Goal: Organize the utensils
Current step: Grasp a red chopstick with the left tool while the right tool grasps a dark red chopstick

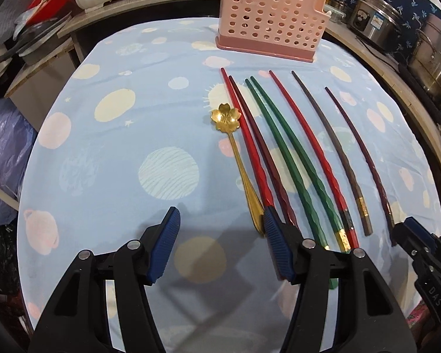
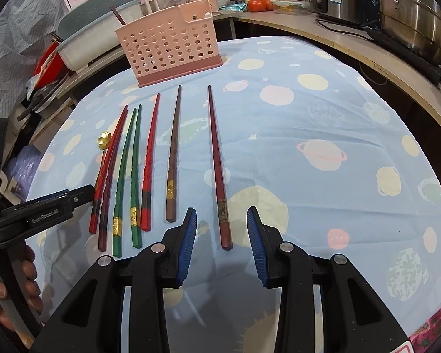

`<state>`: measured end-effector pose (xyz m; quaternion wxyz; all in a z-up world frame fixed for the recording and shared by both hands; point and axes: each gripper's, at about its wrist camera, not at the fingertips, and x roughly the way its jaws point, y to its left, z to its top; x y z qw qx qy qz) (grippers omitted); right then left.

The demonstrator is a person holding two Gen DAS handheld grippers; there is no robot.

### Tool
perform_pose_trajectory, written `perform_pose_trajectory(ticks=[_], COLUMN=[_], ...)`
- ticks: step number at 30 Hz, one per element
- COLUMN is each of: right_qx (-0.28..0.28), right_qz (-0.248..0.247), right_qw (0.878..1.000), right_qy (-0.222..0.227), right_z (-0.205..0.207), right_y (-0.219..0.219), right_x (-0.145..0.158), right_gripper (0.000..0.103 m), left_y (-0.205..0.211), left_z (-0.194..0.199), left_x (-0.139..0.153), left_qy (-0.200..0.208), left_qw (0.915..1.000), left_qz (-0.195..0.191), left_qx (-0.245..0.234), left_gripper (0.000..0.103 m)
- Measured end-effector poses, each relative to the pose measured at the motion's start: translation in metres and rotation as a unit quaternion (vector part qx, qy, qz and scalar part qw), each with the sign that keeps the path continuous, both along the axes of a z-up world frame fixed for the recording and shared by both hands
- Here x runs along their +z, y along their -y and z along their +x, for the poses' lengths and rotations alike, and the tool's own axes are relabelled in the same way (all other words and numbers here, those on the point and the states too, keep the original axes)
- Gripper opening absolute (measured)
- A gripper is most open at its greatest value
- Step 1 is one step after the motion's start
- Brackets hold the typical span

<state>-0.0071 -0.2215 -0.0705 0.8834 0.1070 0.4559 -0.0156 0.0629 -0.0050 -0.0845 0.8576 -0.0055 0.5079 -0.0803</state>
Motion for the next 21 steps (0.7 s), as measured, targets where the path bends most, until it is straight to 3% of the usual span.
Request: perform_pose_trajectory(ticks=[4,9,21], right_qx=[0.0,-0.001,-0.004], right_qz=[0.002,0.003,0.005], right_qw=[1.0,1.0,1.0], right_qy=[-0.001,-0.004,-0.005], right_z=[0.005,0.008,0.007], right_y=[0.001,0.003,0.004], right_x=[-0.001,-0.004,-0.004], right_gripper=[0.035,0.035,0.035], left_y=[-0.001,-0.007,0.0], left_z=[0.004,0.001,0.003], left_x=[-0.001,-0.001,0.003], left_qy=[0.003,0.006,-0.012], left_qw=[1.0,0.9999,0.9992], left_qz=[0.006,0.014,-0.036], left_qx=[-0.002,-0.004,-0.013], left_gripper=[0.055,0.042,0.046])
